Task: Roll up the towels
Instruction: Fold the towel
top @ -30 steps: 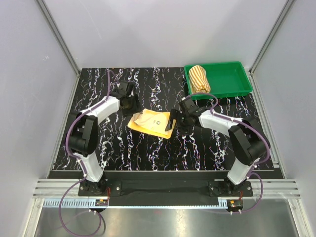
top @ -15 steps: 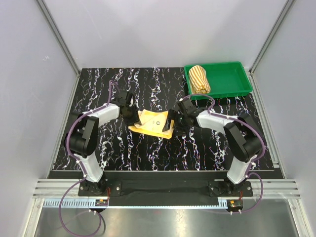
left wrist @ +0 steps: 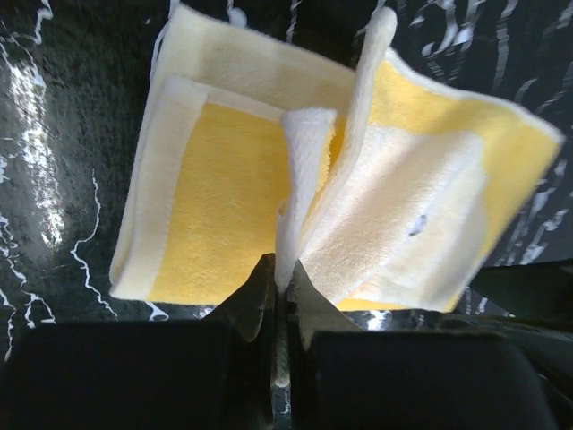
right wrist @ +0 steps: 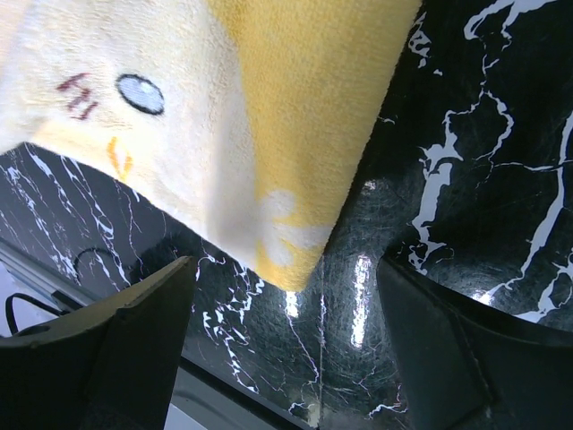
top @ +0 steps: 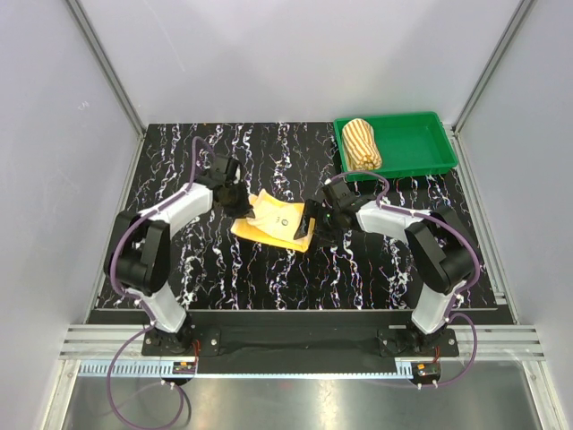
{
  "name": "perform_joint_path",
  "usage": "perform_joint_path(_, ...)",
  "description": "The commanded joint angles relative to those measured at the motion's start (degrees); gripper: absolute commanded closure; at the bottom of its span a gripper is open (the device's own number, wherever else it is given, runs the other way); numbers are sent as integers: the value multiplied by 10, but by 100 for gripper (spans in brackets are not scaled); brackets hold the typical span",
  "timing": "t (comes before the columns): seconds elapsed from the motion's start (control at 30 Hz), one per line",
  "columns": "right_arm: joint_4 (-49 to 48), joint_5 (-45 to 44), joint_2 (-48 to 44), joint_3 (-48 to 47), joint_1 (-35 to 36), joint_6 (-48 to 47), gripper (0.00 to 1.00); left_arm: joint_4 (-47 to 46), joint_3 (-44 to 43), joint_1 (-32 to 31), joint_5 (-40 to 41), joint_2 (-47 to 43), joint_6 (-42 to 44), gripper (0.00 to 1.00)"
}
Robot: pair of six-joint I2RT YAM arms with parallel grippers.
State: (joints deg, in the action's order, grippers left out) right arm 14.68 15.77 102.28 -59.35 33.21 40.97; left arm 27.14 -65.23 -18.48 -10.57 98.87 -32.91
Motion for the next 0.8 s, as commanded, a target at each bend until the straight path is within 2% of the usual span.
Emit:
perform_joint_path(0.0, -3, -3, 5, 13, 1, -7, 11, 24, -37, -1, -5, -56, -8, 100)
perform_joint_path(0.37, -33, 13, 31, 24, 1, 1, 15, 65, -31, 0, 31, -101, -13, 100)
perform_joint_path(0.47, -30, 12, 31, 25, 1, -1, 15, 55, -10, 0, 35, -97, -13, 94)
perform_joint_path(0.57, -27, 13, 31, 25, 1, -2, 15, 35, 16, 1, 50, -86, -7, 72)
perform_joint_path(0.7, -19, 11, 22, 27, 1, -7, 14, 14, 53, 23, 77, -56, -1, 21)
perform_joint_path(0.77, -11, 8, 17, 30, 1, -11, 14, 8, 71, 45, 77, -48, -3, 2)
